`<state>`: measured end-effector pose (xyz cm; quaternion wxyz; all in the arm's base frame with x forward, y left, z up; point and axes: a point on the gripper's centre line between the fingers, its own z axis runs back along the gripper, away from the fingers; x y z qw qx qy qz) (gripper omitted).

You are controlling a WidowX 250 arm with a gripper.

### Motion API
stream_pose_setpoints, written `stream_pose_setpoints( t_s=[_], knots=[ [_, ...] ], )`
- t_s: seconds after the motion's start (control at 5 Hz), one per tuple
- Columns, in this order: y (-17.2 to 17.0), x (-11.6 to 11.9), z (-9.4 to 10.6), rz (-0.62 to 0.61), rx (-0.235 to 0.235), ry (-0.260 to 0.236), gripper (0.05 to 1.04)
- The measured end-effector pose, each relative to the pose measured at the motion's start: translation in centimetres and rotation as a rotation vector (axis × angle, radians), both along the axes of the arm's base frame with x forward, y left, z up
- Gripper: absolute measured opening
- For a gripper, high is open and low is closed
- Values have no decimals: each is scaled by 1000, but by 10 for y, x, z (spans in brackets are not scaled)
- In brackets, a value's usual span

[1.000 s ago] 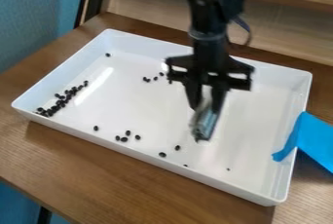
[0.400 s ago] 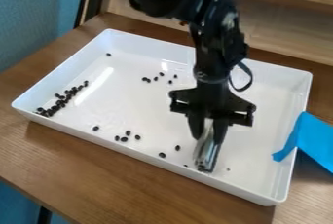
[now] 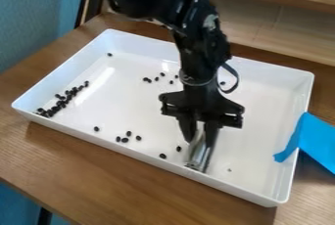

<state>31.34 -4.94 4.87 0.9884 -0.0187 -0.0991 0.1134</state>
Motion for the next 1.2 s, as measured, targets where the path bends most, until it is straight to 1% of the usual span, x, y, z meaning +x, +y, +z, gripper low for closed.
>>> stream_pose_setpoints(
  t_s=[0.4, 0.6, 0.8, 1.0, 1.2],
  knots=[
    [45, -6, 0, 27, 23, -5, 346],
    [57, -9, -1, 17, 31, -29, 346],
    [70, -11, -2, 12, 40, -34, 345],
    [90, -13, -3, 21, 51, -30, 345],
    [109, -17, -2, 29, 62, -15, 345]
  ],
)
